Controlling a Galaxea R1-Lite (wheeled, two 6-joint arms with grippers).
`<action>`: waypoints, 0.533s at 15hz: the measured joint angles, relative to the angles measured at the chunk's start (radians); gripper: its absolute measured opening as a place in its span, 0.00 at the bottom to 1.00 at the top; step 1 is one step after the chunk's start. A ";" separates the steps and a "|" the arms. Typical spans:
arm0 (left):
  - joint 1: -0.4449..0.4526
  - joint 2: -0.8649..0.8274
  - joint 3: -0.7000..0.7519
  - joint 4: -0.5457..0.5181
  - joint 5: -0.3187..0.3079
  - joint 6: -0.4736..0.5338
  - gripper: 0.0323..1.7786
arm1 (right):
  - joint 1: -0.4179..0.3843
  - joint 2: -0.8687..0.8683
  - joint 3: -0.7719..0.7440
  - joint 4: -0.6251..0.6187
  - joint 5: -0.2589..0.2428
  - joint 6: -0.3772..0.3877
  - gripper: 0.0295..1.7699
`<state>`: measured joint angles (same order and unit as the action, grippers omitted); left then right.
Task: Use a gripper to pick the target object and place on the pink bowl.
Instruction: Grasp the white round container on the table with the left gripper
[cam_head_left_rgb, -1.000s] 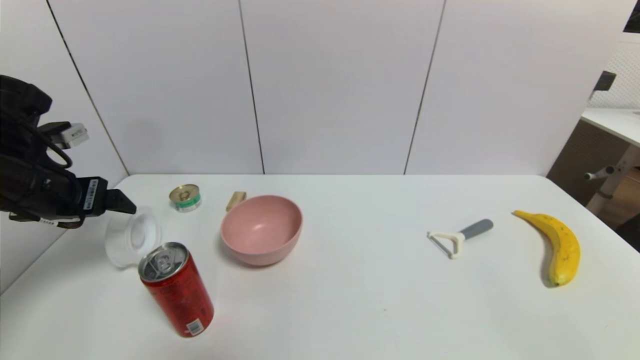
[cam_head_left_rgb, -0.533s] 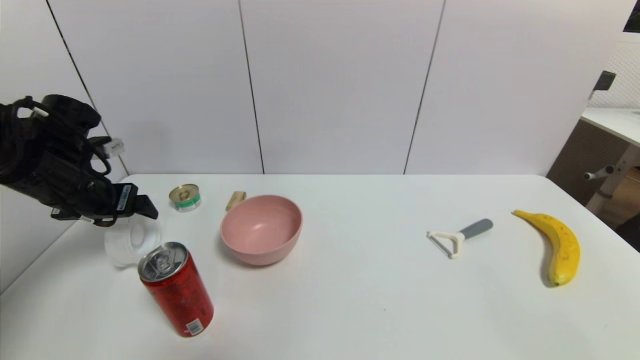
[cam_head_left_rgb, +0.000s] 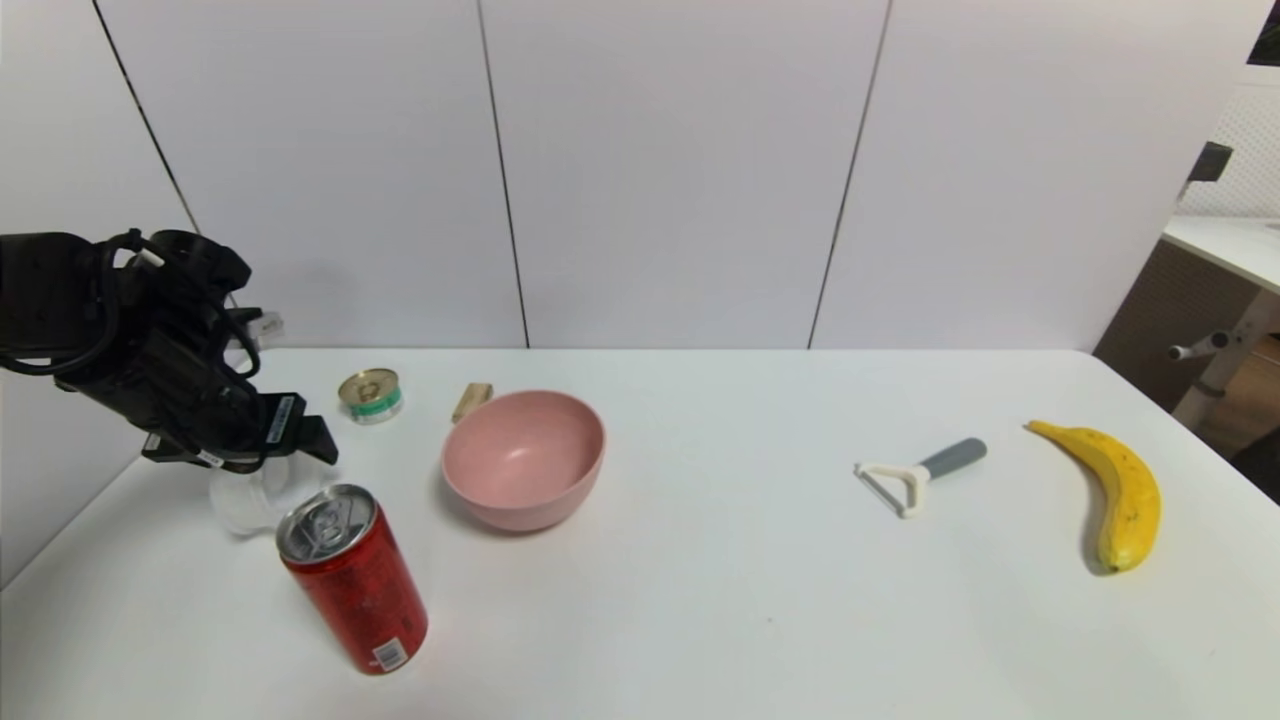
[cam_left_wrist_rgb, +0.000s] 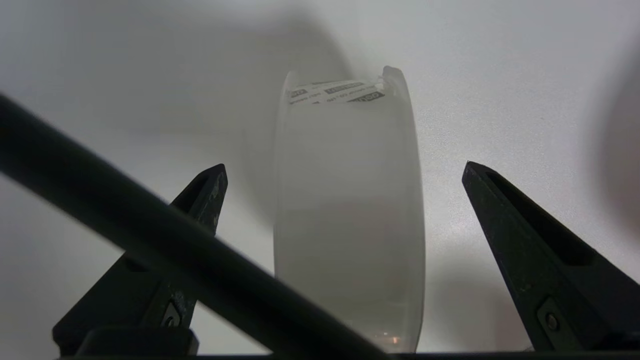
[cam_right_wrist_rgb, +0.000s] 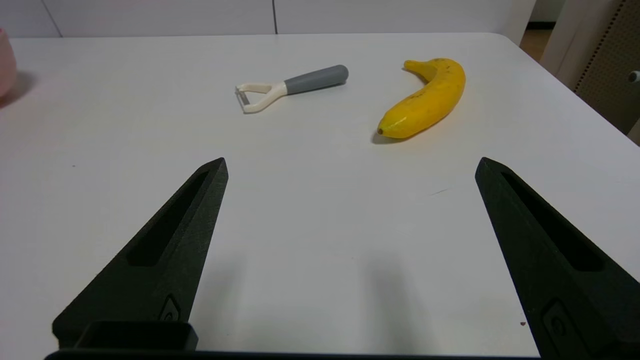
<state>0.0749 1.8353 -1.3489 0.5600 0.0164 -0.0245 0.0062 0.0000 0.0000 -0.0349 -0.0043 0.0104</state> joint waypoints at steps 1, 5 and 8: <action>0.000 0.002 0.000 0.000 0.000 0.000 0.95 | 0.000 0.000 0.000 0.000 0.000 0.000 0.97; 0.000 0.008 0.003 0.001 0.000 0.002 0.69 | 0.000 0.000 0.000 0.000 0.000 0.000 0.97; 0.000 0.011 0.003 -0.001 0.001 0.004 0.48 | 0.000 0.000 0.000 0.000 0.000 0.000 0.97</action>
<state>0.0749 1.8464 -1.3464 0.5589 0.0172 -0.0202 0.0062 0.0000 0.0000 -0.0345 -0.0043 0.0109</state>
